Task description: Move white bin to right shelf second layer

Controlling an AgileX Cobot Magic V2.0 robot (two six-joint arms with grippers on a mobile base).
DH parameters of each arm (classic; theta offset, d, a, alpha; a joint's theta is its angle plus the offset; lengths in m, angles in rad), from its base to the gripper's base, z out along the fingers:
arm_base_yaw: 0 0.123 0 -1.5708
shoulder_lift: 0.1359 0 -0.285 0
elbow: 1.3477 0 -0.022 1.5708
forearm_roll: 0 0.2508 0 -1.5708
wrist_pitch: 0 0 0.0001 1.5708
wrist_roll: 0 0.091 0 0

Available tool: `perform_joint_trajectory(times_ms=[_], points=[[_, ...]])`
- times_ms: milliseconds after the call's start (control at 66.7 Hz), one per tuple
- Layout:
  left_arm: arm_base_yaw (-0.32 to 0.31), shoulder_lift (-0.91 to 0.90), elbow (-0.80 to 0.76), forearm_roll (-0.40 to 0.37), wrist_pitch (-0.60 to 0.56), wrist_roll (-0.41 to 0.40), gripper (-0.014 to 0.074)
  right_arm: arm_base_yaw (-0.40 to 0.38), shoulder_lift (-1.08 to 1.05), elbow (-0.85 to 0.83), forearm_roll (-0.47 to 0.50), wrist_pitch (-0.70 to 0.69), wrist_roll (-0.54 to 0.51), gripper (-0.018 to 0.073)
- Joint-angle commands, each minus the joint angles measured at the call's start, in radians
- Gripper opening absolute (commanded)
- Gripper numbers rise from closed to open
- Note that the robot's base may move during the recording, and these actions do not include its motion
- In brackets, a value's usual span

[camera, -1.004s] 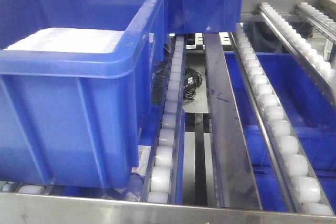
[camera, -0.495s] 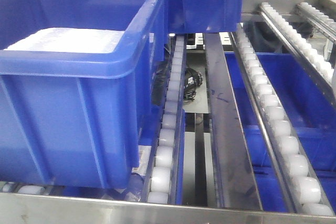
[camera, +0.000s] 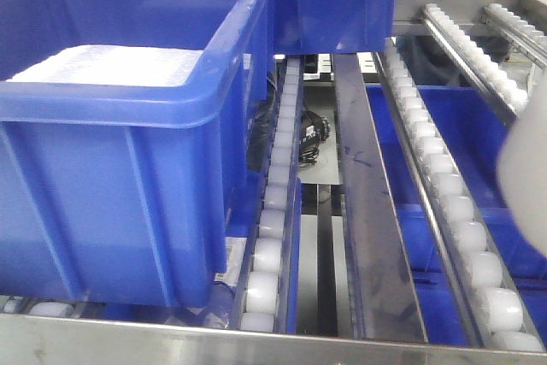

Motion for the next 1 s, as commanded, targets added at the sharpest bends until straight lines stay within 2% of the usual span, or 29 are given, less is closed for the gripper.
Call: perform_joint_trajectory(times_ms=[0,675,779,899,989], points=[[-0.001,-0.015,0.037,0.000,-0.087,-0.003,0.0085,-0.012,0.023,-0.031,0.034,-0.086,-0.015,0.0100],[-0.001,-0.015,0.037,0.000,-0.087,-0.003,0.0085,-0.012,0.185,-0.031,0.041,-0.107,-0.014,0.0103],[-0.001,-0.015,0.037,0.000,-0.087,-0.003,0.0085,-0.012,0.189,-0.031,0.043,-0.103,-0.014,0.0163],[-0.001,-0.015,0.037,0.000,-0.087,-0.003,0.0085,-0.012,0.187,-0.031,0.047,-0.105,-0.014,0.0284],[-0.001,-0.015,0.037,0.000,-0.087,-0.003,0.0085,-0.011,0.173,-0.031,0.048,-0.105,-0.014,0.0326]])
